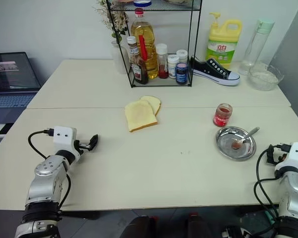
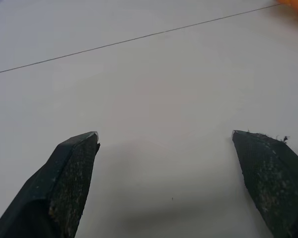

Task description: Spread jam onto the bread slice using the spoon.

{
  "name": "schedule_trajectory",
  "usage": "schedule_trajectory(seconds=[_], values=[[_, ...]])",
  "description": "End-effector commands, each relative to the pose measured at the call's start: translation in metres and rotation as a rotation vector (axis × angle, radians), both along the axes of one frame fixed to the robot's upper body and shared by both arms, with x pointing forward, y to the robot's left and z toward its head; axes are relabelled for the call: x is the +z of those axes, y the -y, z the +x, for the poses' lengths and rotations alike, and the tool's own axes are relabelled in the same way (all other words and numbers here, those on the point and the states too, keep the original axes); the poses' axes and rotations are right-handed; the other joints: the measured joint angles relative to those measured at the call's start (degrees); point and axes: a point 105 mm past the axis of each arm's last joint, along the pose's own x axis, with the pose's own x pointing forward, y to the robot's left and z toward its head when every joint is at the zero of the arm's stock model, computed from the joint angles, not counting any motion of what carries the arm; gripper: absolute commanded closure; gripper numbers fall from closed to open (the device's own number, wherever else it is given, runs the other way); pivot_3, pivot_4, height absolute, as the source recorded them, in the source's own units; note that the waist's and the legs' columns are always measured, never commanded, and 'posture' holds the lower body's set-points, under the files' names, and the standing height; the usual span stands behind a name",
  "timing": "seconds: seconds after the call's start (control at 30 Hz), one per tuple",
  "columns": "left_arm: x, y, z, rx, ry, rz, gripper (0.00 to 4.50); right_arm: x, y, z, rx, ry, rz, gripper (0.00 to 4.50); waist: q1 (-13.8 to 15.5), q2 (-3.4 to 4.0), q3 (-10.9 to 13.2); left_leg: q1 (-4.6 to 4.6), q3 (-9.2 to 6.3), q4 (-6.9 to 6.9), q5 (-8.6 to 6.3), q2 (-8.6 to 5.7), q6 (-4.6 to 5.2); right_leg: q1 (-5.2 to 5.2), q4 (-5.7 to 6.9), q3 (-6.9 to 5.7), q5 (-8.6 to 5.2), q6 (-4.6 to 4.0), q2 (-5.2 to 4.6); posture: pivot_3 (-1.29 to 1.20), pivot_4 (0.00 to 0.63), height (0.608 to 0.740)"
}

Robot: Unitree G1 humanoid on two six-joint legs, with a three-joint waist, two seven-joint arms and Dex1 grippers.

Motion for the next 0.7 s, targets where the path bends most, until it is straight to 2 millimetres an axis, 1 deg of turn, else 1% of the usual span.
schedule_trajectory(seconds=[0.03,0.1,0.23,0.37,0.47,0.6,0.63,0.7], values=[[0.015,-0.008,0.000,0.004,0.049,0.023,0.00,0.013,0.003,-0.001,-0.003,0.042,-0.040,0.03,0.0,0.00,0.0,0.00,0.00,0.00,0.00,0.00,0.00,0.00,0.00,0.00,0.00,0.00,0.00,0.00,0.150,0.740],[0.012,-0.009,-0.002,0.007,0.047,0.001,0.00,0.011,0.005,-0.003,-0.018,0.043,-0.037,0.03,0.0,0.00,0.0,0.00,-0.01,0.00,0.00,0.00,0.00,-0.01,0.00,0.00,0.00,0.00,0.00,0.00,0.150,0.740],[0.014,-0.008,-0.004,-0.008,0.051,-0.012,0.00,0.013,0.001,-0.003,0.005,0.046,-0.046,0.03,0.0,0.00,0.0,0.00,-0.01,0.00,0.00,0.00,0.00,0.00,0.00,0.00,0.00,0.00,0.00,0.00,0.150,0.740],[0.012,-0.011,-0.004,-0.001,0.046,-0.017,0.00,0.017,0.013,-0.007,-0.037,0.057,-0.050,0.03,0.0,0.00,0.0,0.00,0.00,0.00,0.00,0.00,0.00,0.00,0.00,0.00,0.00,0.00,0.00,0.00,0.150,0.740],[0.016,-0.007,-0.003,-0.031,0.052,-0.025,0.00,0.021,0.008,-0.005,-0.012,0.063,-0.065,0.03,0.0,0.00,0.0,0.00,-0.01,0.00,0.00,0.00,0.00,0.00,0.00,0.00,0.00,0.00,0.00,0.00,0.150,0.740],[0.017,-0.006,-0.001,-0.046,0.049,-0.059,0.00,0.035,0.016,-0.007,-0.021,0.089,-0.099,0.03,0.0,0.00,0.0,0.00,0.00,0.00,0.00,0.00,0.00,0.00,0.00,0.00,0.00,0.00,0.00,0.00,0.150,0.740],[0.018,-0.006,-0.001,-0.054,0.047,-0.070,0.00,0.039,0.016,-0.007,-0.020,0.096,-0.107,0.03,0.0,0.00,0.0,0.00,0.01,0.01,0.00,0.00,0.00,0.00,0.00,0.01,0.00,0.00,0.00,0.00,0.150,0.740],[0.024,-0.002,-0.001,-0.100,0.039,-0.098,0.00,0.052,0.011,-0.004,0.011,0.122,-0.133,0.03,0.0,0.00,0.0,0.00,-0.01,0.01,0.00,0.00,0.00,0.01,0.00,0.00,0.00,0.00,0.00,0.00,0.150,0.740]])
